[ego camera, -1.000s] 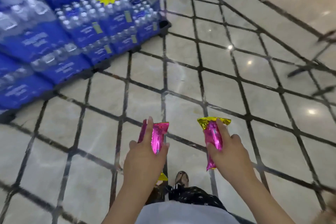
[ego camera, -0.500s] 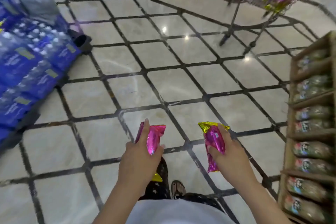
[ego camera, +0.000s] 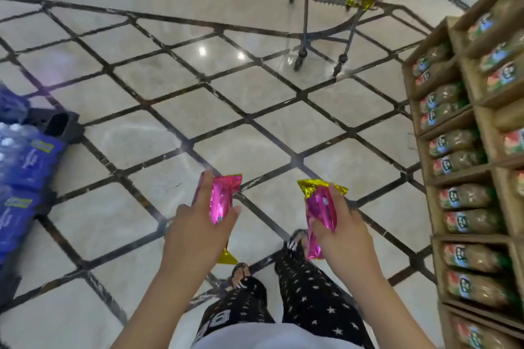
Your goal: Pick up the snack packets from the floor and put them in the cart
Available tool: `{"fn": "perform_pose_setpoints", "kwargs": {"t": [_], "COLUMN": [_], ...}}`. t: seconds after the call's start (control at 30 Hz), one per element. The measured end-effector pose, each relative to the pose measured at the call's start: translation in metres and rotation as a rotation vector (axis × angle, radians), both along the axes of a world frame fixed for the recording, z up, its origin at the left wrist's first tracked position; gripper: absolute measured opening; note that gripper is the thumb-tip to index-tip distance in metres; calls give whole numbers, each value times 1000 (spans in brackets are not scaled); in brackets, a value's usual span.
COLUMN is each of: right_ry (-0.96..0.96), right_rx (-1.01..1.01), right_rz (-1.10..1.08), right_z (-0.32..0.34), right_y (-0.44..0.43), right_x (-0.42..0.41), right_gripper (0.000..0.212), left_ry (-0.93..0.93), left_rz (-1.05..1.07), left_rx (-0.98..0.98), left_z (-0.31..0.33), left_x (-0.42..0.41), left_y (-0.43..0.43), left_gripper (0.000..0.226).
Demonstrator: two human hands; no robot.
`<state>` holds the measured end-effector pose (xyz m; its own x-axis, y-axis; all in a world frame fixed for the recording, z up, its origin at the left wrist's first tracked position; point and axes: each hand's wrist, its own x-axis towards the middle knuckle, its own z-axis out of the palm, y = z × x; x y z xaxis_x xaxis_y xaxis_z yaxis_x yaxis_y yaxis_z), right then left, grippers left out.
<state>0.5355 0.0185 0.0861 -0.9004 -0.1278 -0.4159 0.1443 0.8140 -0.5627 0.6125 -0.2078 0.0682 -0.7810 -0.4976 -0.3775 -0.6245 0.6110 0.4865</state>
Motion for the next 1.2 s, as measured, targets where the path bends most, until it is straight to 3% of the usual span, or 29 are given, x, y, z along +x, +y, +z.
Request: {"fn": "perform_pose_setpoints", "kwargs": {"t": [0.23, 0.5, 0.7, 0.97, 1.2], "right_ry": [-28, 98, 77, -59, 18], "right_rx": [-50, 38, 29, 32, 29], "right_rz": [-188, -132, -130, -151, -136], "right_z": [-20, 4, 8, -14, 11], "right_y": [43, 66, 73, 26, -49], "right_x": [-112, -292, -390, -506, -666], "right_gripper": [67, 67, 71, 71, 68], "left_ry": [12, 106, 147, -14, 77], "left_rz": [-177, -230, -236, -273, -305], "left_rx": [82, -9, -3, 20, 44], "left_z": [2, 30, 39, 13, 31], "left_x": [-139, -332, -418, -542, -684], "left_y": [33, 73, 92, 39, -27], "left_gripper": [80, 83, 81, 80, 78]}}
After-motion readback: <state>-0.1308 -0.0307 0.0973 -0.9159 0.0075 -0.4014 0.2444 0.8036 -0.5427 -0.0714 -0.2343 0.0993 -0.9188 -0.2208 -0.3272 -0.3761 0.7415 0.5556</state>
